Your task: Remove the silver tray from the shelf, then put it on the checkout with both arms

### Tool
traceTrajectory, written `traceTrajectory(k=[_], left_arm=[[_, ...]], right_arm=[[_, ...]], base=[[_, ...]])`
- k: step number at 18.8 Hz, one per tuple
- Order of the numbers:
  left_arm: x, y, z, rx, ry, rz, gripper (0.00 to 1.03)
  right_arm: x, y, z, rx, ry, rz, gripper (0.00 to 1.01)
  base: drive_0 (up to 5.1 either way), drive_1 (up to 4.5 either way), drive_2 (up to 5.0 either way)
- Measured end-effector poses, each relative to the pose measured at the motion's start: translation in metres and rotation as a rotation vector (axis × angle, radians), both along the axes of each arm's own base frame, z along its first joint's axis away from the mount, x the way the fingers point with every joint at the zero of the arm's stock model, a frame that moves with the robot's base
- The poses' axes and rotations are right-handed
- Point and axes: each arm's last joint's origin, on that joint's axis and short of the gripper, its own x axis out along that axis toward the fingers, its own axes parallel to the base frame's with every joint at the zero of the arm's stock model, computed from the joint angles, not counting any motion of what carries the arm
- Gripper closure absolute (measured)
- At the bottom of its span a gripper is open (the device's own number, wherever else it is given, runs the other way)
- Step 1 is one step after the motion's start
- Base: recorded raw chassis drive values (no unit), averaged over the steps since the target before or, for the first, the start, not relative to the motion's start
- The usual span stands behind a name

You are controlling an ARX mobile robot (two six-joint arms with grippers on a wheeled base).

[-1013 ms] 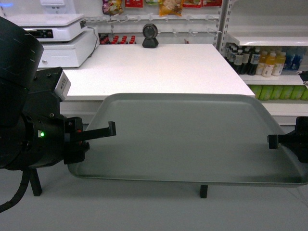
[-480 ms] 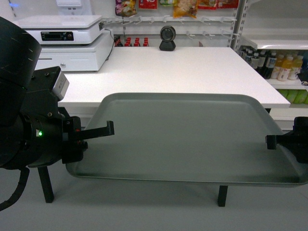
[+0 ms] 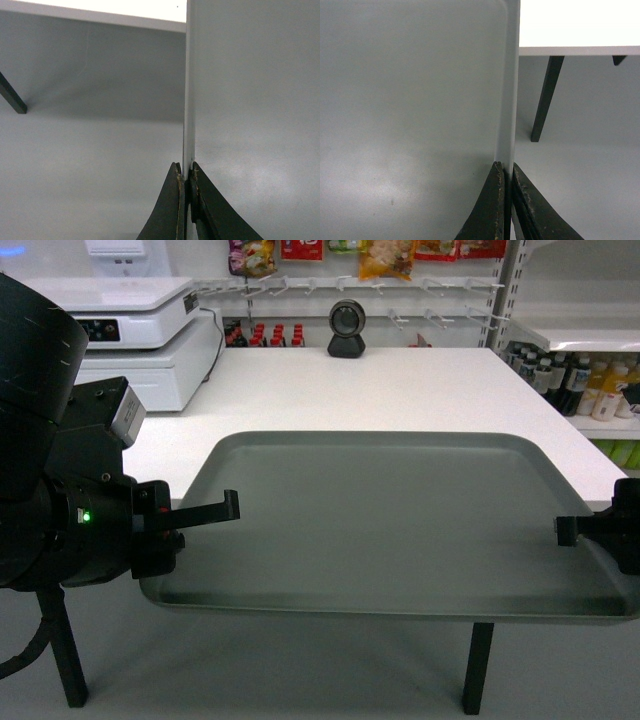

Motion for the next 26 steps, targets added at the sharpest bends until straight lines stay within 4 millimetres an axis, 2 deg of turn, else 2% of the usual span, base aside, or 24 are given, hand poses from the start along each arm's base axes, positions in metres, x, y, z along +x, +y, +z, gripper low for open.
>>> traceTrajectory(k=[21, 26], left_arm=[[-0.0001, 0.0, -0.0001, 0.0, 0.002, 0.0, 1.0], [0.0008, -0.0001, -0.0003, 0.0, 0.002, 0.0, 1.0]], right_arm=[[-0.0005, -0.0001, -0.0008, -0.001, 0.007, 0.0, 0.99], [0.0009, 0.0001, -0.001, -0.001, 0.006, 0.0, 0.99]], base=[[0.0, 4.28, -4.4], [0.0, 0.0, 0.0]])
